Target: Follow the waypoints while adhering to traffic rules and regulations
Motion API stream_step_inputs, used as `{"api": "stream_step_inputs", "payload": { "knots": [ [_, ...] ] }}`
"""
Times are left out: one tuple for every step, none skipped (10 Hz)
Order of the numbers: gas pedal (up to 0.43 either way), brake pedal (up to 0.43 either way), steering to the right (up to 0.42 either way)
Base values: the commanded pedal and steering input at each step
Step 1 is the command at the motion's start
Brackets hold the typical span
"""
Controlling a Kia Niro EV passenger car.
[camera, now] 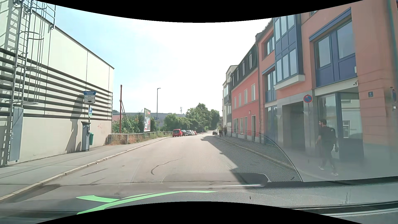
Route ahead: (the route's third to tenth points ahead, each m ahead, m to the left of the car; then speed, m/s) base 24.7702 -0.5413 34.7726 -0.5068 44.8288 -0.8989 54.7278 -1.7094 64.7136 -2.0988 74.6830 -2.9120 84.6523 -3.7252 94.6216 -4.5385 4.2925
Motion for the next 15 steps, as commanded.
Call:
{"api": "stream_step_inputs", "payload": {
  "knots": [
    [0.268,0.0,0.006],
    [0.268,0.0,0.005],
    [0.268,0.0,0.005],
    [0.268,0.0,0.003],
    [0.268,0.0,0.003],
    [0.268,0.0,0.002],
    [0.268,0.0,0.0],
    [0.268,0.0,0.0],
    [0.268,0.0,0.0],
    [0.268,0.0,0.0],
    [0.26,0.0,0.0],
    [0.26,0.0,0.0],
    [0.26,0.0,0.0],
    [0.26,0.0,0.0],
    [0.26,0.0,0.001]
  ]
}}
